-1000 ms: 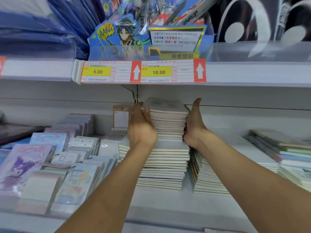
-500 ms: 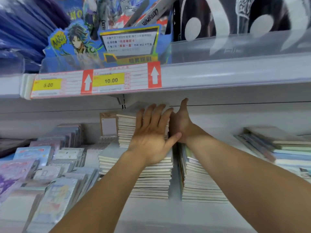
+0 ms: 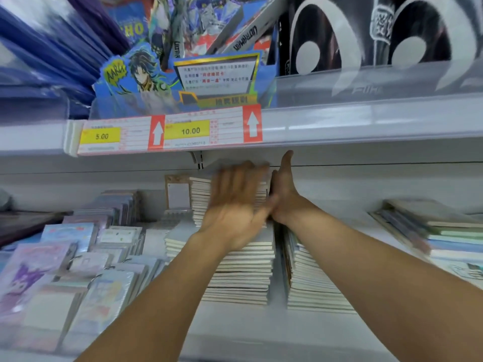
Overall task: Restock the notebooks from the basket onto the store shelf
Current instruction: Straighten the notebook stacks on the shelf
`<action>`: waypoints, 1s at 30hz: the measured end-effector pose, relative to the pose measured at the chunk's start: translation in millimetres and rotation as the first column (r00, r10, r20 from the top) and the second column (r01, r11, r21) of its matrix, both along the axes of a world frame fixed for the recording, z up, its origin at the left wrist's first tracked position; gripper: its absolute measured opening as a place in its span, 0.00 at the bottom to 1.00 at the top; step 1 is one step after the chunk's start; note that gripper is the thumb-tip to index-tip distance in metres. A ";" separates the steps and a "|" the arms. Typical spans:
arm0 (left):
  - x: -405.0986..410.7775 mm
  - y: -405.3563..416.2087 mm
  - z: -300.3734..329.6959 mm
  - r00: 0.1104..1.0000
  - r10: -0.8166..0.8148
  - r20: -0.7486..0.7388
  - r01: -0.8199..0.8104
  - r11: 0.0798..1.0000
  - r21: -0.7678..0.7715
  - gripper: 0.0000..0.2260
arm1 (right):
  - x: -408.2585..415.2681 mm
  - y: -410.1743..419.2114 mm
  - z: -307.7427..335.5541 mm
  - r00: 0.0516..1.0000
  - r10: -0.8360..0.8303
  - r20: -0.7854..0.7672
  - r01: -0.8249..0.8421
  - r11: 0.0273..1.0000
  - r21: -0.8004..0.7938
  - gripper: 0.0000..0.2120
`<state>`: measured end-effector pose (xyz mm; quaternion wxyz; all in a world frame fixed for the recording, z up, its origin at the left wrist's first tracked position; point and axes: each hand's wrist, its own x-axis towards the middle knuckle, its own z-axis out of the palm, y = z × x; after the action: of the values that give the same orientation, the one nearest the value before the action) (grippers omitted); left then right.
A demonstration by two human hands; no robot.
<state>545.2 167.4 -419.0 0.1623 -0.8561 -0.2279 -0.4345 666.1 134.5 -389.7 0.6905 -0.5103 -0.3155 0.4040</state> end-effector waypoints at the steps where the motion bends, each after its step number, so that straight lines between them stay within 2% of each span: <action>1: -10.2 10.8 4.6 0.981 0.046 0.190 -0.042 0.999 -0.027 0.24 | 0.2 -3.8 -1.0 0.999 -0.044 0.023 0.043 0.999 0.017 0.47; 2: -22.3 19.7 12.8 0.899 0.123 0.421 -0.065 0.987 -0.148 0.23 | -1.2 -7.1 -1.4 0.996 -0.066 0.059 0.063 0.996 0.056 0.43; 3: -33.2 32.3 20.0 0.784 0.219 0.581 0.017 0.928 -0.373 0.23 | -0.3 -7.7 -3.5 0.991 -0.063 0.120 0.056 0.997 0.062 0.39; 4: -39.7 41.7 25.9 0.697 0.328 0.637 0.193 0.770 -0.608 0.23 | -3.6 -9.2 -5.5 0.981 -0.064 0.184 0.055 0.997 0.053 0.37; 5: -41.1 49.0 28.4 0.682 0.408 0.607 0.367 0.527 -0.767 0.24 | -7.6 -10.2 -9.7 0.973 -0.072 0.217 0.066 0.997 0.035 0.37; 6: -37.7 52.8 27.7 0.688 0.418 0.593 0.501 0.318 -0.805 0.25 | -13.7 -8.3 -12.5 0.966 -0.097 0.241 0.090 0.995 0.039 0.38; 7: -33.8 51.8 25.4 0.697 0.390 0.602 0.573 0.203 -0.794 0.26 | -18.9 -7.5 -14.4 0.956 -0.127 0.265 0.122 0.992 0.035 0.40; 8: -31.8 49.5 22.7 0.711 0.358 0.605 0.586 0.175 -0.791 0.25 | -23.8 -6.8 -14.7 0.945 -0.154 0.290 0.150 0.988 0.035 0.43; 10: -27.9 43.5 19.9 0.709 0.333 0.621 0.596 0.186 -0.781 0.24 | -23.0 -0.6 -16.0 0.948 -0.187 0.258 0.185 0.982 0.035 0.45; 13: -32.9 45.9 20.5 0.705 0.307 0.640 0.630 0.144 -0.763 0.25 | -22.6 1.5 -17.0 0.955 -0.237 0.176 0.230 0.971 0.062 0.35; 15: -37.5 44.7 21.1 0.707 0.279 0.650 0.653 0.097 -0.752 0.26 | -27.8 -1.8 -16.5 0.953 -0.263 0.150 0.258 0.965 0.055 0.35; 17: -38.8 45.8 19.5 0.650 0.247 0.718 0.737 0.023 -0.675 0.29 | -40.3 -12.1 -14.8 0.951 -0.245 0.186 0.242 0.969 0.041 0.43; 18: -39.1 48.2 17.5 0.581 0.256 0.773 0.798 0.006 -0.602 0.31 | -46.6 -17.7 -15.8 0.916 -0.285 0.282 0.282 0.958 0.053 0.47; 19: -40.9 49.8 14.6 0.498 0.270 0.824 0.855 0.002 -0.518 0.32 | -51.7 -23.1 -19.6 0.795 -0.337 0.505 0.331 0.938 0.106 0.48; 20: -42.5 54.7 11.8 0.436 0.287 0.853 0.891 -0.002 -0.454 0.34 | -56.7 -30.8 -24.4 0.528 -0.397 0.751 0.362 0.905 0.224 0.47; 21: -46.5 54.7 11.3 0.406 0.304 0.862 0.910 -0.044 -0.413 0.38 | -60.8 -35.7 -26.6 0.127 -0.444 0.887 0.365 0.852 0.374 0.45; 22: -49.2 57.2 11.4 0.404 0.330 0.853 0.914 -0.105 -0.393 0.44 | -64.1 -36.9 -24.0 -0.257 -0.431 0.865 0.295 0.817 0.495 0.46; 23: -51.2 59.5 11.9 0.413 0.356 0.838 0.911 -0.154 -0.383 0.50 | -68.0 -35.7 -15.9 -0.508 -0.327 0.797 0.234 0.838 0.493 0.48; 24: -52.0 63.0 11.8 0.431 0.370 0.823 0.902 -0.179 -0.392 0.56 | -70.2 -29.6 -7.7 -0.591 -0.178 0.787 0.249 0.888 0.388 0.52; 25: -52.5 65.8 11.8 0.449 0.377 0.810 0.894 -0.194 -0.405 0.61 | -70.8 -21.6 1.0 -0.562 -0.018 0.827 0.317 0.919 0.235 0.56; 26: -47.8 77.2 8.7 0.480 0.370 0.796 0.877 -0.216 -0.429 0.67 | -72.4 -15.5 8.7 -0.495 0.114 0.861 0.373 0.923 0.092 0.59; 28: -46.5 83.6 4.6 0.561 0.295 0.774 0.825 -0.281 -0.491 0.73 | -72.3 -6.7 15.9 -0.427 0.185 0.885 0.395 0.919 -0.002 0.61; 30: -52.4 74.8 7.3 0.601 0.226 0.766 0.794 -0.275 -0.542 0.69 | -71.8 -5.7 16.0 -0.405 0.145 0.903 0.381 0.924 0.023 0.59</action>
<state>492.8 242.3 -411.7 -0.7602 -0.4616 -0.2468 -0.3848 594.3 128.8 -373.7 0.0631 -0.7469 -0.6163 -0.2413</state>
